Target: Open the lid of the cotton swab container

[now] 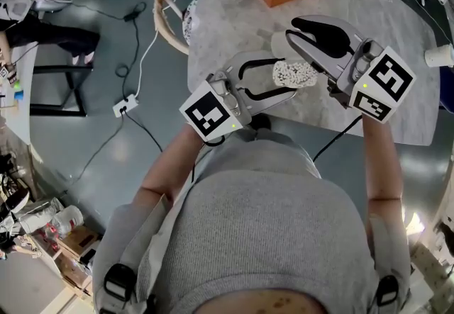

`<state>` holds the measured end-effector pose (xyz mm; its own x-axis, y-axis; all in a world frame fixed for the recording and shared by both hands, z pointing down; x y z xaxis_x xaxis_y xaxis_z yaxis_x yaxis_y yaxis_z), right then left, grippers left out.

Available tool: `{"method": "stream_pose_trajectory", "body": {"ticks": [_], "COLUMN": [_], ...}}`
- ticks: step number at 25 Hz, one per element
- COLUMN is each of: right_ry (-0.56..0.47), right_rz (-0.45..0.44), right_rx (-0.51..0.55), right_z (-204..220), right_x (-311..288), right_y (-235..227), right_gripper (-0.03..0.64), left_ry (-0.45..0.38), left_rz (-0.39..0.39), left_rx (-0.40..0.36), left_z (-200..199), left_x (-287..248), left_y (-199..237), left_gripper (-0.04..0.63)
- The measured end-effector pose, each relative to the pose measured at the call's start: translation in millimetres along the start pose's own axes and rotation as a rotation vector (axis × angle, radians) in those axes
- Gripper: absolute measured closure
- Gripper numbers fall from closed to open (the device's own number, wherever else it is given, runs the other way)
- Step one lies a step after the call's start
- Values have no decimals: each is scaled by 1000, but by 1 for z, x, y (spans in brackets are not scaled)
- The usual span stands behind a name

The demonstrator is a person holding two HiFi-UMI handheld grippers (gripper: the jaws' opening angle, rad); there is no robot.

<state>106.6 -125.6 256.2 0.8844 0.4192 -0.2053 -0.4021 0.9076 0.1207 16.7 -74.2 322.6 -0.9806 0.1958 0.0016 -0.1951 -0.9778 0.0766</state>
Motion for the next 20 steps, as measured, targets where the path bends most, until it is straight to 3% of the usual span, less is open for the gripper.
{"method": "stream_pose_trajectory", "body": {"ticks": [10,20], "right_ry": [2,-119], "right_rz": [-2,-42], "right_rx": [-5,57], "right_z": [6,-3], "right_x": [0,17], "right_y": [1,9], "right_gripper": [525,514], "left_ry": [5,30], "left_rz": [11,4], "left_rx": [12,18], "left_z": [5,10], "left_x": [0,2], "left_y": [0,5], "left_gripper": [368,370]}}
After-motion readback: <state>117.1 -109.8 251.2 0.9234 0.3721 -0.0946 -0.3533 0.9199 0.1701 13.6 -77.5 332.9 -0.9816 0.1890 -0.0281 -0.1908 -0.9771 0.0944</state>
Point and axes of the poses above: the fingertips, and each gripper's own axes: x backward along the fingers, y to its left, z out of its underside, the point moved 6 cm from there along x, backward along the fingers, and after that the axes turned 12 degrees about x, right-handed, at the moved point
